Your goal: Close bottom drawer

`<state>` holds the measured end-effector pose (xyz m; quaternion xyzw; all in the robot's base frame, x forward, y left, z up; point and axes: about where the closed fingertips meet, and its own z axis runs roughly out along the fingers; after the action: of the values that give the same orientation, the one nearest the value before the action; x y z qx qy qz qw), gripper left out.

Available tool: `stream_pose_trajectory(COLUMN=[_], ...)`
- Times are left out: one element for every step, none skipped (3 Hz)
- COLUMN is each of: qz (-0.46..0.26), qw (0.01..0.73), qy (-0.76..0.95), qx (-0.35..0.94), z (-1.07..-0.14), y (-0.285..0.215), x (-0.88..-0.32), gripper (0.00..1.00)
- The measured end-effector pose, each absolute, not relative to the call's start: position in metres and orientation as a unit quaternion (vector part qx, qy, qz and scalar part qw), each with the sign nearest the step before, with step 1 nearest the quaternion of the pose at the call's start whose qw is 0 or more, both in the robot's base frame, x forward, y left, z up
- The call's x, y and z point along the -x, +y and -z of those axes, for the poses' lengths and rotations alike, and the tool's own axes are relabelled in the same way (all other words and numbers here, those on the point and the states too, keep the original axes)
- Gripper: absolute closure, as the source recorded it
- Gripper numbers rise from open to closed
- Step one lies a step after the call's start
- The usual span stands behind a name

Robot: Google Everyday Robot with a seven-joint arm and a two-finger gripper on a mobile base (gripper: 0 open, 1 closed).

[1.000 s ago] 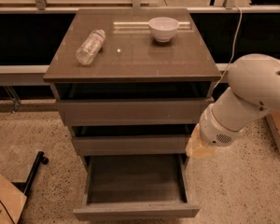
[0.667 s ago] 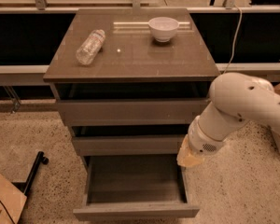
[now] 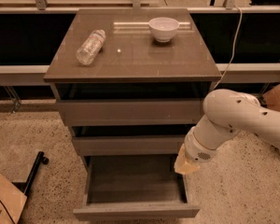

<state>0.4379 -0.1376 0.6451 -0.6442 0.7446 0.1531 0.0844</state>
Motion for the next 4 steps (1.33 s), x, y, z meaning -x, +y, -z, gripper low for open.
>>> stream_pose_trajectory(qz=[-0.162, -0.164, -0.164, -0.168], qw=[0.079, 0.083, 0.083, 0.083], qy=[0.747, 0.748, 0.77, 0.772], qx=[0.64, 0.638, 0.611, 0.608], z=[-0.619, -0.58, -0.532, -0.518], y=[-0.135, -0.133, -0.148, -0.147], x=[-0.435, -0.444, -0.451, -0.451], gripper=[1.0, 1.0, 1.0, 1.0])
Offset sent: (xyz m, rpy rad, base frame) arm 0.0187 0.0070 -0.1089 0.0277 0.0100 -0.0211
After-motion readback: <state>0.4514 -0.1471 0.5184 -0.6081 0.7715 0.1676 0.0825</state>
